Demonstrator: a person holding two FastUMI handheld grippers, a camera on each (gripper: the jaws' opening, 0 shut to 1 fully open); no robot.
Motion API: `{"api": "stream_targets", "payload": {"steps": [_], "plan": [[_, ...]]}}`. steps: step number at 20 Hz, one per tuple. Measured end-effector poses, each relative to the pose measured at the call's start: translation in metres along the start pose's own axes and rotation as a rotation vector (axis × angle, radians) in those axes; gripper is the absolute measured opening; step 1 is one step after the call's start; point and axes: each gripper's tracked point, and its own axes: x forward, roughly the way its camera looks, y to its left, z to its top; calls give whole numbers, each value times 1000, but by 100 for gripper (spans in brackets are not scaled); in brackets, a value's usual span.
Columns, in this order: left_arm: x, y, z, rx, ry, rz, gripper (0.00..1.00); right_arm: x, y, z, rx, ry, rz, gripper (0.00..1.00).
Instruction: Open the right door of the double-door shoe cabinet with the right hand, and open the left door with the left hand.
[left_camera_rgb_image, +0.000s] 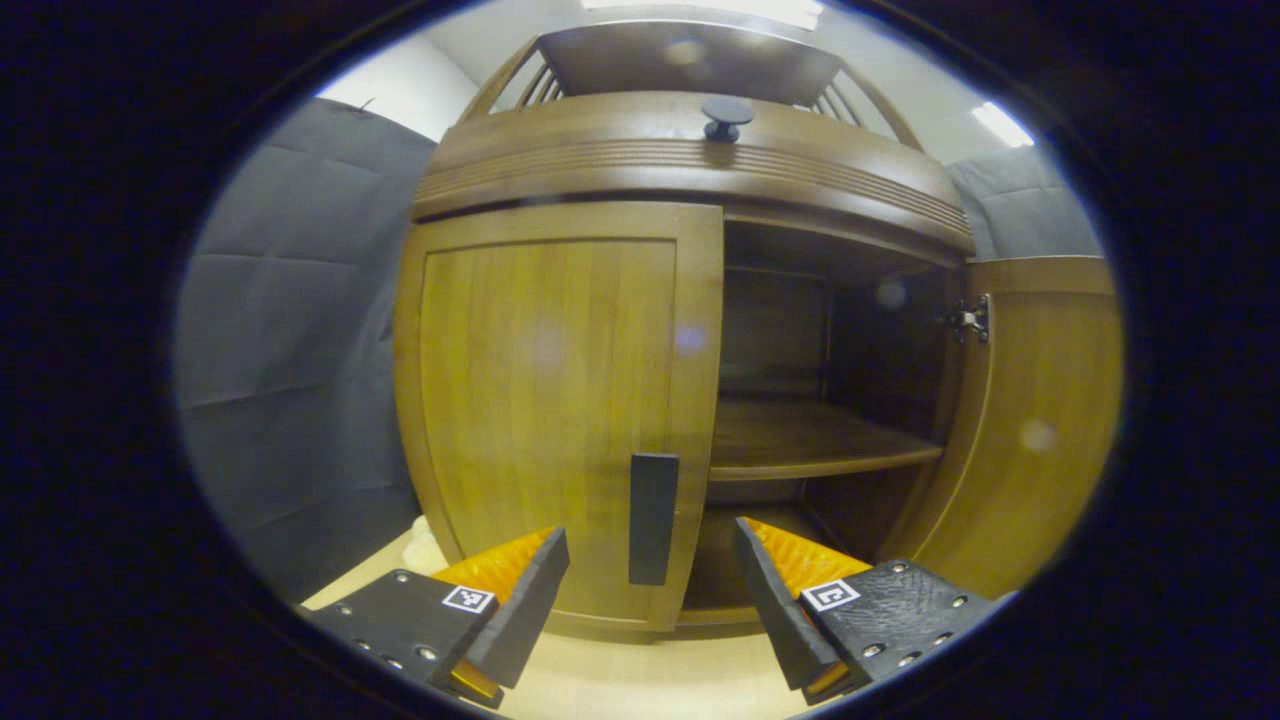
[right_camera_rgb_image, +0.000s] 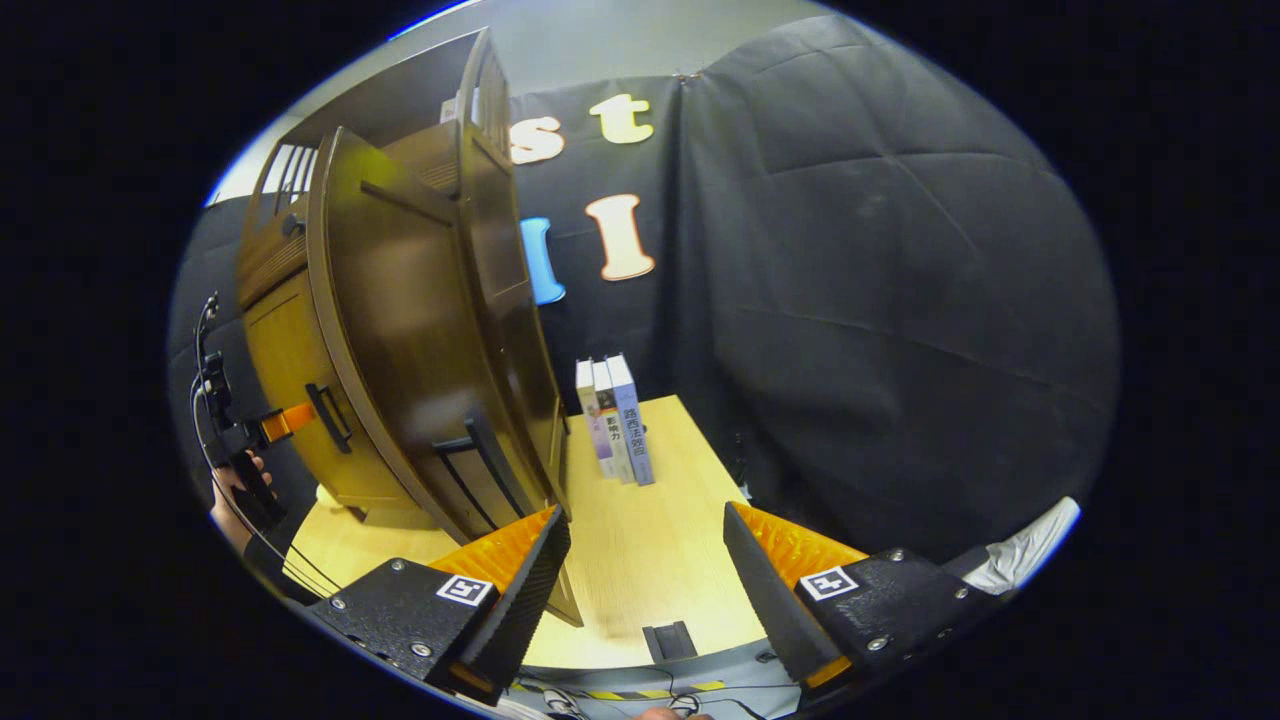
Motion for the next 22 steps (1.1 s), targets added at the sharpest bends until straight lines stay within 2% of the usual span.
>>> {"api": "stream_targets", "payload": {"steps": [1,2,3,4,6,7,9,12,13,14,15,16,17,18,19,20,22], "plan": [[11,3,-5,-8,7,-21,100,-4,2,1,8,-10,-29,91],[22,6,-10,-8,13,-34,100,-11,4,1,10,-18,-67,95],[35,9,-15,-3,21,-53,100,-17,3,-2,9,-23,-102,91],[46,8,-19,4,28,-75,100,-24,5,-3,8,-29,-143,91],[60,2,-22,25,37,-124,100,-36,12,-9,14,-35,-199,98],[69,7,-20,40,31,-104,82,-41,16,-12,19,-32,-217,100],[83,1,-16,45,21,-143,47,-46,26,-22,22,-19,-247,92],[84,-6,-24,28,49,-161,40,-55,42,-28,35,-32,-267,92],[83,-6,-19,47,19,-159,37,-56,49,-28,39,-41,-272,96],[86,-7,-21,63,16,-155,35,-58,55,-29,41,-51,-273,92],[80,-4,-21,62,3,-154,28,-59,61,-30,39,-58,-274,92],[82,-4,-20,51,-1,-158,27,-61,67,-31,36,-66,-279,96],[81,-3,-20,38,-2,-163,25,-65,73,-31,31,-74,-282,96],[81,-2,-19,29,-5,-171,23,-68,81,-30,22,-94,-281,92],[80,-2,-20,28,-5,-180,21,-71,88,-28,14,-115,-280,96],[79,-1,-20,32,-7,-186,20,-71,95,-27,7,-129,-277,92],[77,-2,-22,39,-9,-184,18,-69,113,-31,3,-135,-249,95]]}}
